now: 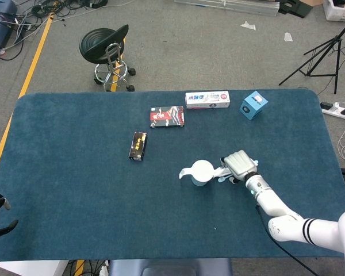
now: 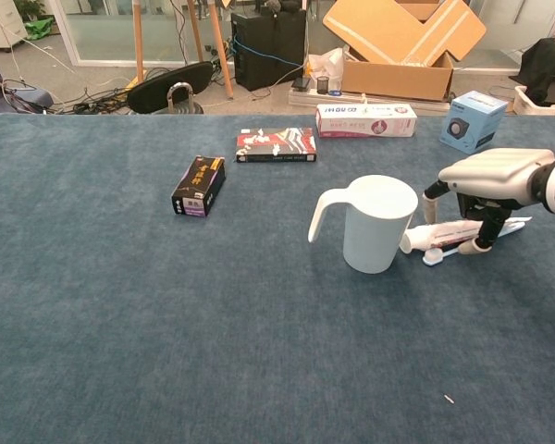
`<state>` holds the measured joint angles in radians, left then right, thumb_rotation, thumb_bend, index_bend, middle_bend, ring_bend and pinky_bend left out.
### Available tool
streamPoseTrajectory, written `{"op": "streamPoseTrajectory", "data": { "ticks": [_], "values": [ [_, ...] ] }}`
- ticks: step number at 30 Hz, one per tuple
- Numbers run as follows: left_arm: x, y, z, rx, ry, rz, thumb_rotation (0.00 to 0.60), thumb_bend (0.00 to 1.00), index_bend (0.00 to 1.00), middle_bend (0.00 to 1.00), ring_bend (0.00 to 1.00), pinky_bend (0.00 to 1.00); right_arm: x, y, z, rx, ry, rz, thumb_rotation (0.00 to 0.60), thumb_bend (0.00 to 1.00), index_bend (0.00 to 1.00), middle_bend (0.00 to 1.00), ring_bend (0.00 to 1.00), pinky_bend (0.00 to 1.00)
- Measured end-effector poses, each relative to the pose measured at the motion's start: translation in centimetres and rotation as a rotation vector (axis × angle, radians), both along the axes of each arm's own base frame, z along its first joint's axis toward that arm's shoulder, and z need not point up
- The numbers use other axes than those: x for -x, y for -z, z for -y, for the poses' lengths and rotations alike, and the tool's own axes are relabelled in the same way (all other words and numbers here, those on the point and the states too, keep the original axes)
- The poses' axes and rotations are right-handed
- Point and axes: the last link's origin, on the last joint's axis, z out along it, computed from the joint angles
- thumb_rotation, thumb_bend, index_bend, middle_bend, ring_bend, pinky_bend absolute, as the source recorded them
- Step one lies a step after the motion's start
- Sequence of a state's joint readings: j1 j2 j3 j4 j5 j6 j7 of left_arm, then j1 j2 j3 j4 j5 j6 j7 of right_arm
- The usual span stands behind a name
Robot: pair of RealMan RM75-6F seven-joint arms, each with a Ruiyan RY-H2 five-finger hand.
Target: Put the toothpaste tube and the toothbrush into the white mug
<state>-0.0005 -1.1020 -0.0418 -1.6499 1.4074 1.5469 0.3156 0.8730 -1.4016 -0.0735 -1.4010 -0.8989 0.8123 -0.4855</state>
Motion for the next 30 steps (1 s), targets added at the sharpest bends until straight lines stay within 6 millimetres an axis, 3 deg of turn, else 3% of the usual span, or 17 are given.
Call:
{"op": "streamPoseTrajectory", "data": {
  "ticks": [12,30],
  "values": [
    [0.1,-0.1,0.1,-0.003,-0.004,0.002,0.6,0.0,0.52,0.38,0.31,0.42,-0.2,1.2,0.4,-0.001,-0.017,0.009,0.6,0.16,0.42,1.0,0.99,1.0],
    [0.5,-0.3,0.5,-0.012,-0.017,0.01,0.6,0.0,0.52,0.38,0.31,0.42,-0.3,2.4,1.0,-0.002,-0.009,0.018,0.6,0.24,0.52,1.0,0.99,1.0]
  ]
}}
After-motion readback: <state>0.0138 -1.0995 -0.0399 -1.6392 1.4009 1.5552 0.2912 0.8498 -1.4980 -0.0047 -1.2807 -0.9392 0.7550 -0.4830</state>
